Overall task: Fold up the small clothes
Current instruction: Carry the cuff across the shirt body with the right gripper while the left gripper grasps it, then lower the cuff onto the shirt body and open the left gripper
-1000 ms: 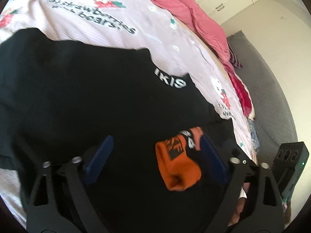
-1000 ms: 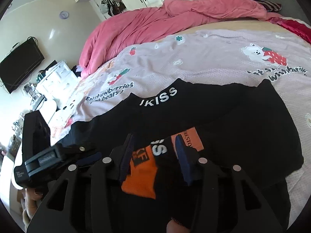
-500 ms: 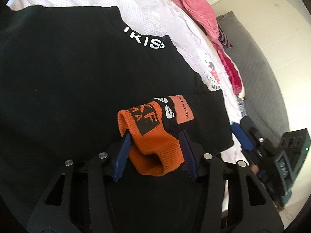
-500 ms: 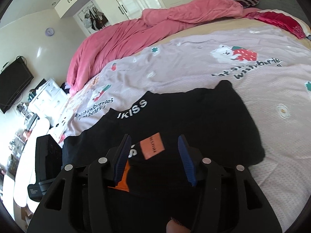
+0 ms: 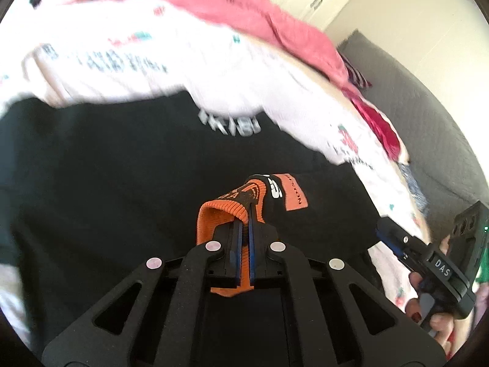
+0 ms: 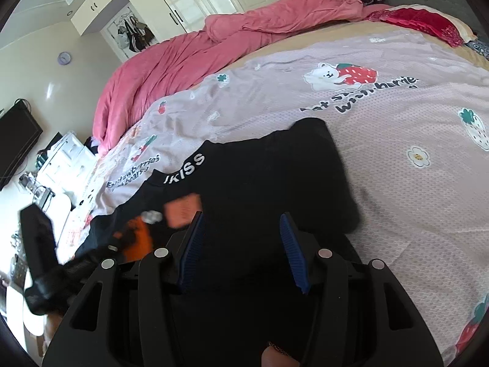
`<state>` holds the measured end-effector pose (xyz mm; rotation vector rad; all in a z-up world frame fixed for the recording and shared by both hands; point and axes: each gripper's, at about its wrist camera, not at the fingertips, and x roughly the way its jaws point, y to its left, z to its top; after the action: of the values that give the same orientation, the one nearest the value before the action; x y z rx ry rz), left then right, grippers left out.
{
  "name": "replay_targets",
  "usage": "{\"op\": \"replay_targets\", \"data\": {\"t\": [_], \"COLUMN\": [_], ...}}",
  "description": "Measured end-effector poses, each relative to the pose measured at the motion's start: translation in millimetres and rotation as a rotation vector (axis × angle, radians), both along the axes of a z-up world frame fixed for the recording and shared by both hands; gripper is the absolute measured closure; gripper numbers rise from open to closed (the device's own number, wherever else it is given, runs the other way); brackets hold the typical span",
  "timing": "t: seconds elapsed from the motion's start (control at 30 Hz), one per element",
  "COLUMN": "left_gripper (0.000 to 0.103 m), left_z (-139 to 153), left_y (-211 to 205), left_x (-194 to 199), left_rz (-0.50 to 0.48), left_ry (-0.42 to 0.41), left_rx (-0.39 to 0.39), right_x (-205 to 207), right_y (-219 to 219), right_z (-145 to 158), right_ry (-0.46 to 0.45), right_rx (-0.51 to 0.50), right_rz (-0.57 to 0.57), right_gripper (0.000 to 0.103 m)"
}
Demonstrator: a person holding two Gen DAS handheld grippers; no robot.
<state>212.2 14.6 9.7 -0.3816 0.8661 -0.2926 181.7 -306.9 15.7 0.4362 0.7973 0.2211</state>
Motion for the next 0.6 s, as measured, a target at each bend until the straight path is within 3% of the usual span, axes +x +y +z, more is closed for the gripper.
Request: {"op": "replay_targets", "data": {"t": [0.1,0.4,0.6], "left_gripper": [0.103,0.103,0.103], "left_z": [12,16,6], "left_y": [18,54,63], "left_x": [-6,-14,-9], "left_rz": [0.069,0.149,0.169], "left_ry": [-0.053,-0.07,-0.027], "left_rx": [0.07,0.061,0.047], "right_x": [0,2,3], "right_y": [1,8,12], "right_z": [0,-2,-2], "right_ry": [0.0,-0.003,-0.006], "right_rx": [0.003,-0.003,-0.035], "right_rz": [0.002,0.003,-0.001], "right_gripper": [0.054,0.052,0.049]}}
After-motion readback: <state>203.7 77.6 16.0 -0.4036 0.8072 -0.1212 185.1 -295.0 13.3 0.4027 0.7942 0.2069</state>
